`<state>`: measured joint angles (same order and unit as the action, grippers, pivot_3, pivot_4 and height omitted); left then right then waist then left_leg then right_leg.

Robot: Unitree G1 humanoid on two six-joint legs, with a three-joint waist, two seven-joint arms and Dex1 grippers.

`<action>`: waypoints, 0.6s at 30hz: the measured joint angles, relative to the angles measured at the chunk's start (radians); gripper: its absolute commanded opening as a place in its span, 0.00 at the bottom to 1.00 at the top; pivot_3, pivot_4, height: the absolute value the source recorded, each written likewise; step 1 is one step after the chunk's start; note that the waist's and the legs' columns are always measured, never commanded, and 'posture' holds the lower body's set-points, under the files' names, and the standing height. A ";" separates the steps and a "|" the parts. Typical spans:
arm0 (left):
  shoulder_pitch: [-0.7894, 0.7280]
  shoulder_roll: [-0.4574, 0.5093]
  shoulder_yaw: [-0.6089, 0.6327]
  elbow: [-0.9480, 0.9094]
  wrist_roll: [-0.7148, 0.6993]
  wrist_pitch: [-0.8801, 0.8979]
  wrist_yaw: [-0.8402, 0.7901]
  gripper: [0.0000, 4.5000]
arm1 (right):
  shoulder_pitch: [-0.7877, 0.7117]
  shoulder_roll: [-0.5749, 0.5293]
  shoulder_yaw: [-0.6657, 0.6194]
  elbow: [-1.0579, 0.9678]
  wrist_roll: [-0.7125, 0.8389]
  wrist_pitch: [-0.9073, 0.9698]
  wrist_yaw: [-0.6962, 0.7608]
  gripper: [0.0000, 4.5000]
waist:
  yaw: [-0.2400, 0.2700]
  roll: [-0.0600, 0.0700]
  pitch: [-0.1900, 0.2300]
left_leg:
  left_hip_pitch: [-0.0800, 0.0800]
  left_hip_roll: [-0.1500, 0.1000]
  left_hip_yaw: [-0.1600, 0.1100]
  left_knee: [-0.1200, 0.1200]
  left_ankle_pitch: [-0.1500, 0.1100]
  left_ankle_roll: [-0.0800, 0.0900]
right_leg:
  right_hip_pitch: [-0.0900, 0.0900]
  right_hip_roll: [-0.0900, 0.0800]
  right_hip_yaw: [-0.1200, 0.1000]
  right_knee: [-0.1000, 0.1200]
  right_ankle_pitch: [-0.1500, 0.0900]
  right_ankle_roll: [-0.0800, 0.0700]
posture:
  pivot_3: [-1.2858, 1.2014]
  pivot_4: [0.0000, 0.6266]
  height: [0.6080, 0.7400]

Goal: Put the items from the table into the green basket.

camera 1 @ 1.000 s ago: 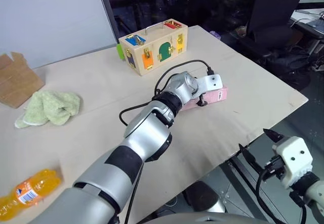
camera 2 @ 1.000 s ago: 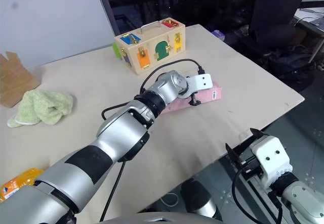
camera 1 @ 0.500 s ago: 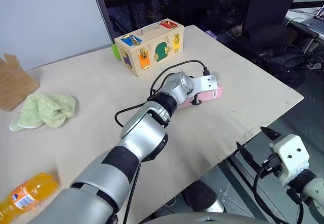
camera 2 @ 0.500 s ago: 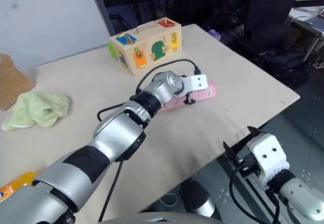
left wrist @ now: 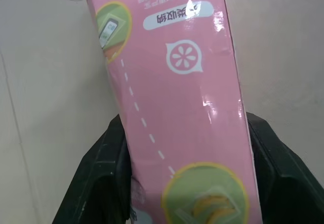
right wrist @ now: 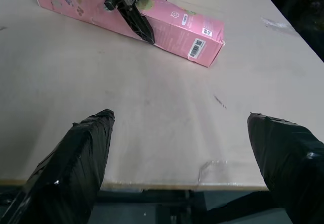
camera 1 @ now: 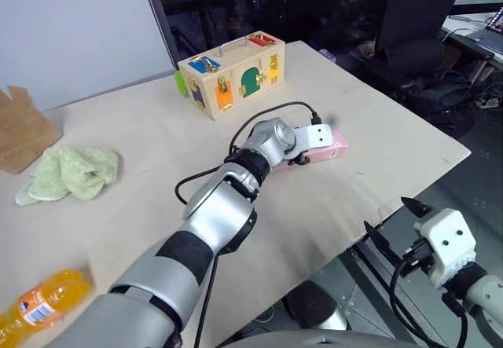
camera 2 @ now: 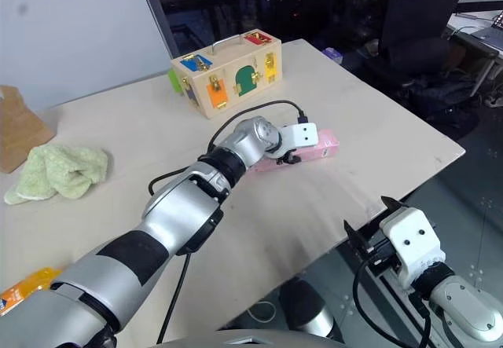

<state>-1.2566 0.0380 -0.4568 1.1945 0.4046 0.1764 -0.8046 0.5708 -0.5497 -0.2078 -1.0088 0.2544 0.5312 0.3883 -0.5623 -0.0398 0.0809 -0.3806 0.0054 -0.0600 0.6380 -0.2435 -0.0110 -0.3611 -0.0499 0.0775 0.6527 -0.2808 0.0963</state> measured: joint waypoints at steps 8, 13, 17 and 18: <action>0.011 0.179 0.156 -0.175 -0.155 0.164 -0.197 0.58 | -0.078 -0.001 0.006 0.023 0.004 0.005 0.025 1.00 | 0.009 0.005 0.005 | -0.007 -0.001 0.002 -0.002 0.003 0.006 | -0.013 0.001 0.004 0.008 0.000 0.001 | 0.35 0.08 1.00; 0.103 0.328 0.253 -0.385 -0.234 0.298 -0.235 0.58 | -0.193 0.010 0.036 0.056 0.041 0.013 0.043 1.00 | 0.060 0.008 0.006 | -0.008 -0.001 0.001 -0.001 0.003 0.006 | -0.014 0.001 0.004 0.010 0.000 0.000 | 0.38 0.04 1.00; 0.177 0.400 0.371 -0.562 -0.337 0.458 -0.218 0.58 | -0.380 0.025 0.096 0.098 0.101 0.039 0.057 1.00 | 0.108 0.009 0.005 | -0.011 -0.002 0.000 0.002 0.003 0.006 | -0.017 0.001 0.003 0.012 0.003 -0.004 | 0.42 0.01 1.00; 0.192 0.415 0.405 -0.604 -0.361 0.502 -0.201 0.58 | -0.430 0.026 0.116 0.115 0.112 0.046 0.063 1.00 | 0.123 0.010 0.004 | -0.012 -0.002 -0.002 0.003 0.003 0.006 | -0.017 0.001 0.003 0.013 0.003 -0.004 | 0.43 0.01 1.00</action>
<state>-1.0650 0.4529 -0.0517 0.5909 0.0434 0.6788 -1.0054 0.1410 -0.5232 -0.0916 -0.8940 0.3661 0.5777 0.4509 -0.4393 -0.0298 0.0854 -0.3929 0.0032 -0.0618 0.6410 -0.2407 -0.0050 -0.3784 -0.0493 0.0801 0.6653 -0.2782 0.0922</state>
